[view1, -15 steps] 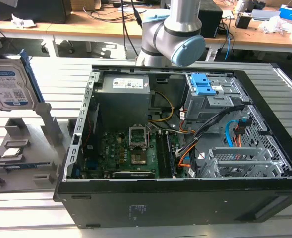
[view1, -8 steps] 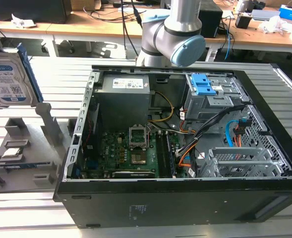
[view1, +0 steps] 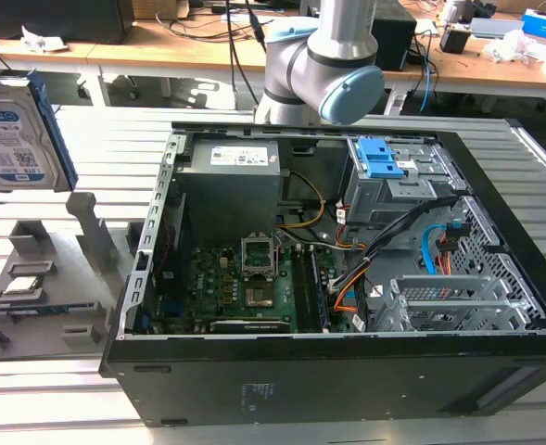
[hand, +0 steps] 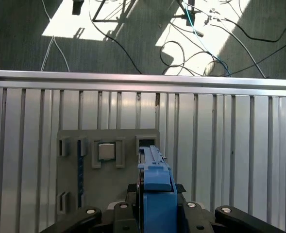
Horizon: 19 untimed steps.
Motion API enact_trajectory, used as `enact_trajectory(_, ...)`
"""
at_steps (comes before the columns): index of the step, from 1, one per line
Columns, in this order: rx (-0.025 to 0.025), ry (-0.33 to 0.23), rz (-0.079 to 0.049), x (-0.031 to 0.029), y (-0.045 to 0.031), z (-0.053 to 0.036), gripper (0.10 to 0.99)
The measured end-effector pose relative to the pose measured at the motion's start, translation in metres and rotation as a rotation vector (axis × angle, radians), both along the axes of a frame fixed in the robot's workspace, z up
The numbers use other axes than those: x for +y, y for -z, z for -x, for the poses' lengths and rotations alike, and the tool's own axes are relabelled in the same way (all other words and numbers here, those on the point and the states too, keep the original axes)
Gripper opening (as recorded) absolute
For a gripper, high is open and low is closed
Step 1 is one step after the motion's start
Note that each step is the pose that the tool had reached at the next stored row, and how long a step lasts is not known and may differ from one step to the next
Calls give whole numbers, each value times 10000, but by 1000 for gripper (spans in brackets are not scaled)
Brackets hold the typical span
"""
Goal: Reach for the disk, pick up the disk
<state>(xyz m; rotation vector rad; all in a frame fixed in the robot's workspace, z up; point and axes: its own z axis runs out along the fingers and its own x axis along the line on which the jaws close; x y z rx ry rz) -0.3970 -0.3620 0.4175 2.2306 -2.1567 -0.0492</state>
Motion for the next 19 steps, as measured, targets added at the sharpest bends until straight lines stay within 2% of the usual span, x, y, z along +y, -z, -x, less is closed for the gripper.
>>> enact_trajectory(12,50,0,0,0,-259,-13,365)
enact_trajectory(13,58,0,0,0,-301,-14,365)
enact_trajectory(18,82,0,0,0,-406,-21,365)
enact_trajectory(19,92,0,0,0,-446,-24,365)
